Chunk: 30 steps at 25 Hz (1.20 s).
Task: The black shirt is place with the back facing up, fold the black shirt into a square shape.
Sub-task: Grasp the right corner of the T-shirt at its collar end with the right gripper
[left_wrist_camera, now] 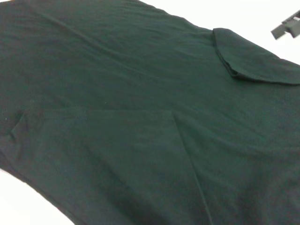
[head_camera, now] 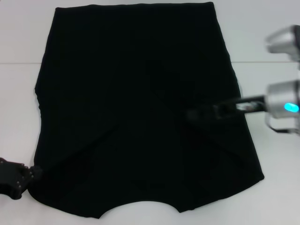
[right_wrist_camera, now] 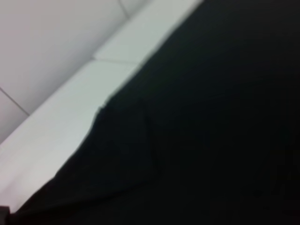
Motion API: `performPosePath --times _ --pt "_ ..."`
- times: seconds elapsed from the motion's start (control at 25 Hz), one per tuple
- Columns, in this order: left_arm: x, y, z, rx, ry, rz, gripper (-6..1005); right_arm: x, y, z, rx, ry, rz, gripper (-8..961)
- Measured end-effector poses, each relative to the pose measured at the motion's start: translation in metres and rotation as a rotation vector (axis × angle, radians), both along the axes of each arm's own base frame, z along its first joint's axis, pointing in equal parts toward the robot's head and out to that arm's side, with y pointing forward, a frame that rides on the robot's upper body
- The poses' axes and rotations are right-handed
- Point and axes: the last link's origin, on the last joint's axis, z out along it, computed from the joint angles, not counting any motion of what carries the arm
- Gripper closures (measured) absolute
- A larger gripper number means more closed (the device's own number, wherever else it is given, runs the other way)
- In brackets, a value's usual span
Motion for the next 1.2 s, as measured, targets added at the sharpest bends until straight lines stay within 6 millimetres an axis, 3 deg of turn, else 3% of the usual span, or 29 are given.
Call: performPosePath --times 0.28,0.68,0.88,1.2 --pt "-0.006 -0.01 0.001 0.001 -0.012 0.027 990 0.045 -0.039 0.042 -0.076 0.087 -0.08 338" --pt "-0.007 -0.014 0.001 0.011 -0.043 0.038 988 0.1 -0.07 0.082 -0.009 0.097 -0.21 271" --pt "-0.007 -0.013 0.001 0.012 -0.048 0.037 989 0.115 -0.078 0.082 -0.034 0.03 -0.259 189" --pt "-0.005 -0.012 0.0 0.016 -0.061 0.028 989 0.106 -0.078 0.061 -0.09 0.022 -0.249 56"
